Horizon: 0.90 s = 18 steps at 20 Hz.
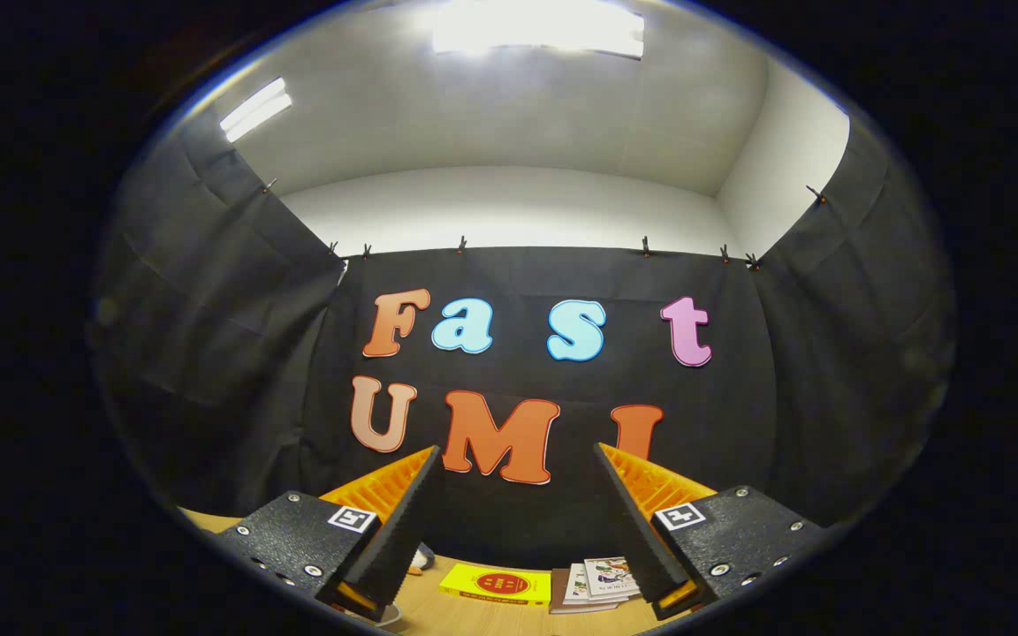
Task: Open the storage box then place both shoes into the box .Put the left shoe in first, then the right shoe, with the right side of both shoes facing outward in a uniform manner.
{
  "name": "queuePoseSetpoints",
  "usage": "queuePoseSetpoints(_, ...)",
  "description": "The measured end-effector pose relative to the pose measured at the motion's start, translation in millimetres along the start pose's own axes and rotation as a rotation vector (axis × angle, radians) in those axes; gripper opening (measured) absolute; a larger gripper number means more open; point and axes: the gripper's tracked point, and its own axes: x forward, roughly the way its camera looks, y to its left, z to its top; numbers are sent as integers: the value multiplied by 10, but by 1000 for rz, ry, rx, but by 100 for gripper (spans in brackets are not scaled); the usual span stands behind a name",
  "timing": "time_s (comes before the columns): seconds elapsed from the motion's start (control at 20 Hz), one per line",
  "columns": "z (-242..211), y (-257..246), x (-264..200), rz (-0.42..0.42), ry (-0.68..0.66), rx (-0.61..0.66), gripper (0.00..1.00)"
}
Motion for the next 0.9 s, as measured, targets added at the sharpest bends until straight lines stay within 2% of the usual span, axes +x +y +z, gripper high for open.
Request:
queuePoseSetpoints(0.2, 55, -30, 1, -15, -25, 9, 99)
queuePoseSetpoints(0.4, -61, 129, -27, 34, 0, 18, 99)
queuePoseSetpoints(0.9, -1189, 607, -109, 150, 341, 183, 97)
